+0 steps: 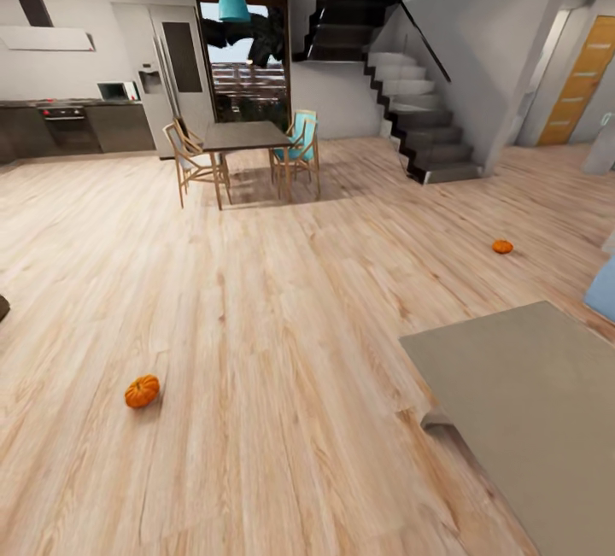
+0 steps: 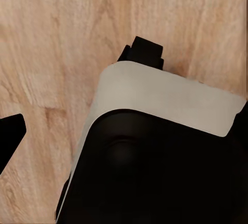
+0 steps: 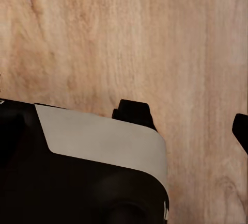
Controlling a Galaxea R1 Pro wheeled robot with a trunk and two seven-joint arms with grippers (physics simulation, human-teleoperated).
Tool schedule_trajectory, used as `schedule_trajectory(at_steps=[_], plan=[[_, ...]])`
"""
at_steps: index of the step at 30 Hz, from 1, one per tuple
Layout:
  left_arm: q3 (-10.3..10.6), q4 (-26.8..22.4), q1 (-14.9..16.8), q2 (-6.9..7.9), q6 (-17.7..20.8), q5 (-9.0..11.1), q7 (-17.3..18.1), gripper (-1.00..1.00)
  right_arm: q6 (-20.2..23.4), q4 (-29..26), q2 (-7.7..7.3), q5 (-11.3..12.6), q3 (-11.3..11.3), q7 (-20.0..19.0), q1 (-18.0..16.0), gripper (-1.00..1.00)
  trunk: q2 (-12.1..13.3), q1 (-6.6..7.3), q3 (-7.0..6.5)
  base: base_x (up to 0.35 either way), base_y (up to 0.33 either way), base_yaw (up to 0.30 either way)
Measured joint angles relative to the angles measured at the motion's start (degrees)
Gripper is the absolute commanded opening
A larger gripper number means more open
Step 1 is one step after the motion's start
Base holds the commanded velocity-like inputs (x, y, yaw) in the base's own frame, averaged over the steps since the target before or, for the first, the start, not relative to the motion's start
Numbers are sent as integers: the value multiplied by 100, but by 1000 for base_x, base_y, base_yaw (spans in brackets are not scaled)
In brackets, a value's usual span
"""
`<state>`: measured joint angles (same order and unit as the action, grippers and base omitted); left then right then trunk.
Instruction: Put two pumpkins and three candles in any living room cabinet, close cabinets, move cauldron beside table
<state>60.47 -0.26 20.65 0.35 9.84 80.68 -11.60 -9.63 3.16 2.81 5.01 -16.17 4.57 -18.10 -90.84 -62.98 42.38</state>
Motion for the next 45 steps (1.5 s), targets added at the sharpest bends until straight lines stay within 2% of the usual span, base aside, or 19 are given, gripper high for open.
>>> schedule_trajectory(at_steps=[45], plan=[[3, 0, 0, -8, -2, -7, 0, 100, 0, 0, 0, 0, 0, 0, 0, 100, 0, 0, 351, 330, 0, 162]])
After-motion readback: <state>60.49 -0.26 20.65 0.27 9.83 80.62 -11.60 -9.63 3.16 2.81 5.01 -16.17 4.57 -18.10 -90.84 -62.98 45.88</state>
